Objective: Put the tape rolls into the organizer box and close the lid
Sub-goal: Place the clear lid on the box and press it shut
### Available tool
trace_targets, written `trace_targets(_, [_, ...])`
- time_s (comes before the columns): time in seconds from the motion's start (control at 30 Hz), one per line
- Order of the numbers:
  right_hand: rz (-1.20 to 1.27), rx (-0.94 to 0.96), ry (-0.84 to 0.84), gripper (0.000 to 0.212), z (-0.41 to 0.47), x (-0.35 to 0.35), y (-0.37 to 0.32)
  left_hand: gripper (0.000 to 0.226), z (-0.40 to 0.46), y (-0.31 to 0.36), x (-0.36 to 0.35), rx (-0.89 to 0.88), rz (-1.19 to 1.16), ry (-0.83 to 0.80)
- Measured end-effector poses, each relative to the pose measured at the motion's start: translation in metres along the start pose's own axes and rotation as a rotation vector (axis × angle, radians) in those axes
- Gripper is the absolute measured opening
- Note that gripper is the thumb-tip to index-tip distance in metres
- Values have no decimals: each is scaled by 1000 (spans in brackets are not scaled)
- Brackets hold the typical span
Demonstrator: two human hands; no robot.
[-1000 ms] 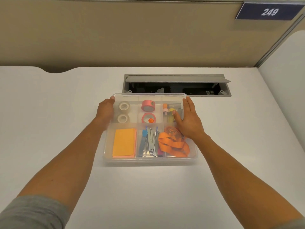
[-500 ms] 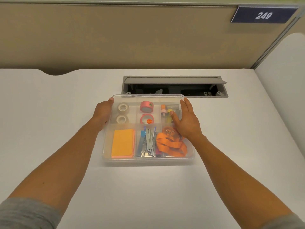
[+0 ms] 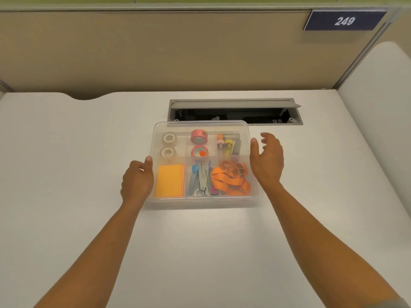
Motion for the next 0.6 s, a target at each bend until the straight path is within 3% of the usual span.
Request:
trace_targets(0.2, [-82,-264,-170,43,-51,-10,37,41,-33,-11,-1,-82,78,99])
trace_targets(0.4, [-79,-268,-237,42,-59,-21,36,45,-37,-12,-8,-104,-97,84])
trace_targets(0.6, [74,-268,-194,41,-60,-22,38,45,-37,-10,-7,-149,-250,30])
Point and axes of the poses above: each hand's wrist, its own z-axis towards the middle knuckle, its own x-axis out of the back of the hand, y = z × x, the point moved 6 cm from there along z, towards the middle knuckle, and after that the axes turned 8 degrees about -z, right-handed, at the moved point
